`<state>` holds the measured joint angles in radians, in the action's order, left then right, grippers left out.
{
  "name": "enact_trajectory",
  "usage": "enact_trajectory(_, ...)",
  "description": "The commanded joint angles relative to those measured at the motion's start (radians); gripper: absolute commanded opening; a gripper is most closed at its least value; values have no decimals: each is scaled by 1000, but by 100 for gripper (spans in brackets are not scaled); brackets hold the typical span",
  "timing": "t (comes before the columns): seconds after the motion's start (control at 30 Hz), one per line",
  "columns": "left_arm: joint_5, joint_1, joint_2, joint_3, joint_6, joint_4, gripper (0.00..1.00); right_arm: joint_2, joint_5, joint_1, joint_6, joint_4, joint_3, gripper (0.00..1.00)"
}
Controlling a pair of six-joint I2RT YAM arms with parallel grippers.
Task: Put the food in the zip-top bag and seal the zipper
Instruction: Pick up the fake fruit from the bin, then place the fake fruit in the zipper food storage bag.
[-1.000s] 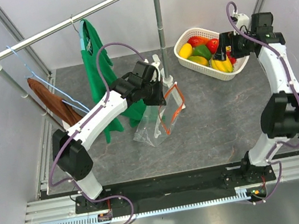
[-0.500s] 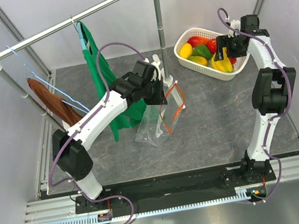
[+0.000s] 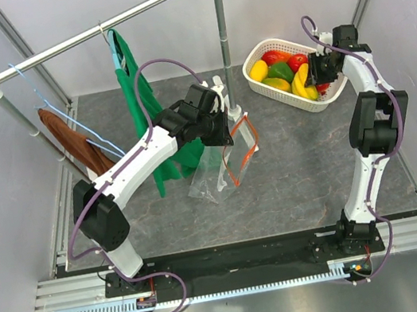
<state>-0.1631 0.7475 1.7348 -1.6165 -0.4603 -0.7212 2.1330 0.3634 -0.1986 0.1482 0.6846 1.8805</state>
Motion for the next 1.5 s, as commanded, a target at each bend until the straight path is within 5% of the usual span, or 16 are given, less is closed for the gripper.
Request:
enact_trajectory(0.0, -12, -4, -17, -14, -14, 43, 2, -25, -18, -1, 10, -43, 31, 28)
enact_trajectory(0.2, -9, -4, -18, -20, -12, 43, 2, -68, -8, -12, 2, -49, 68, 0)
enact_trajectory(0.9, -13, -16, -17, -17, -15, 43, 2, -255, 275, -55, -131, -54, 114, 0)
enact_trajectory(1.23, -59, -45, -12, -5, -44, 43, 2, -606, 676, -53, -205, -10, -205, 0)
enact_trajectory(1.47, -96, -48, -23, 3, -31, 63, 2, -821, 894, -33, -96, 119, -337, 0)
